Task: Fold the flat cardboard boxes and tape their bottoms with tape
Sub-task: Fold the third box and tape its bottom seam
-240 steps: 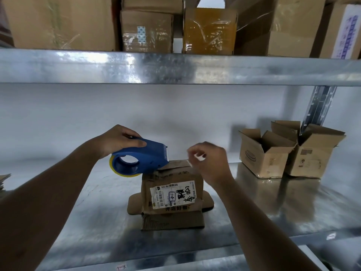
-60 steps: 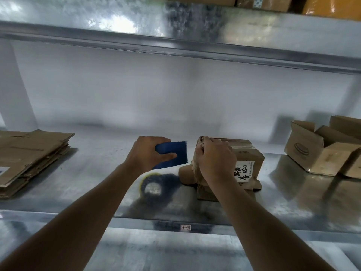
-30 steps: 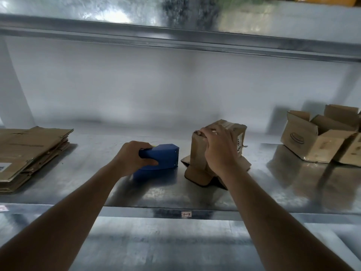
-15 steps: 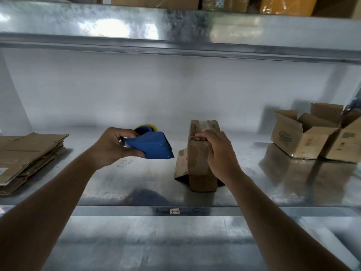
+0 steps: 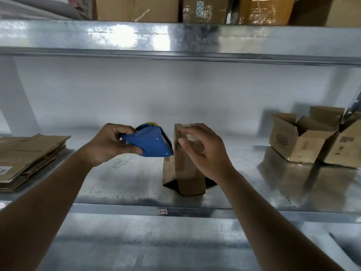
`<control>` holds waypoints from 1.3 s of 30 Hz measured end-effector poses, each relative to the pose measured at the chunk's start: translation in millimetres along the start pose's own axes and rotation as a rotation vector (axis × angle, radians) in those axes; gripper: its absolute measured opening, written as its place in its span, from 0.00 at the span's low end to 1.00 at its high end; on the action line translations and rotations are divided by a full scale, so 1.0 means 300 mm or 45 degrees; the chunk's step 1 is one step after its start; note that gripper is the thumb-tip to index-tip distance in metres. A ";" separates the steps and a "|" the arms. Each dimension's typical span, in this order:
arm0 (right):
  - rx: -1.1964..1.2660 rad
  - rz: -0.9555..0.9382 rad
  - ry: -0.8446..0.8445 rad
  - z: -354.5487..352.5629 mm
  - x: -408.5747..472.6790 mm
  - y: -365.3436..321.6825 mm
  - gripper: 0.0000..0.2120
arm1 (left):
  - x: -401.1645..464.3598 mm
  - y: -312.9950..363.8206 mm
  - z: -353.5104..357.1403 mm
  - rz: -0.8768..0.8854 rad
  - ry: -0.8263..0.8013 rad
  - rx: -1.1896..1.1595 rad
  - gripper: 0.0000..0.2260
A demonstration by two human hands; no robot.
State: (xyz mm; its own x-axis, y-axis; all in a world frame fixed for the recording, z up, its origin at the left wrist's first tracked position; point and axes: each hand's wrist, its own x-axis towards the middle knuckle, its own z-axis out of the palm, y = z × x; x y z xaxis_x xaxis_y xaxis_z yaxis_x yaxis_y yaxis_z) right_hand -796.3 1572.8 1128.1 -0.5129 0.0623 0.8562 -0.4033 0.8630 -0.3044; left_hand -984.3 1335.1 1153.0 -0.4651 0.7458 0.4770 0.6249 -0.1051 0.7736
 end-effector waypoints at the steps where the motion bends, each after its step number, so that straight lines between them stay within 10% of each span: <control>1: 0.023 0.025 -0.040 -0.001 0.006 -0.011 0.15 | -0.002 0.005 0.000 -0.003 0.006 0.008 0.10; 14: -0.060 0.008 -0.015 0.018 -0.046 -0.012 0.11 | -0.014 0.029 0.005 -0.029 -0.005 0.120 0.22; 34: -0.004 0.349 0.236 -0.001 -0.080 -0.050 0.05 | -0.044 0.129 0.088 -0.062 -0.086 0.166 0.11; 39: -0.080 0.425 0.222 -0.003 -0.064 -0.056 0.06 | -0.061 0.138 0.109 -0.006 -0.041 0.087 0.26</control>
State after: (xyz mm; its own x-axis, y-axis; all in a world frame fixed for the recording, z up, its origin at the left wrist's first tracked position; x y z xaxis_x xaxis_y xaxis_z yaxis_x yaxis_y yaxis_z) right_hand -779.0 1557.7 1117.0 -0.4691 0.4247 0.7743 -0.1857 0.8097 -0.5567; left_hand -929.5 1338.7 1162.7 -0.4482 0.7670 0.4591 0.6649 -0.0573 0.7448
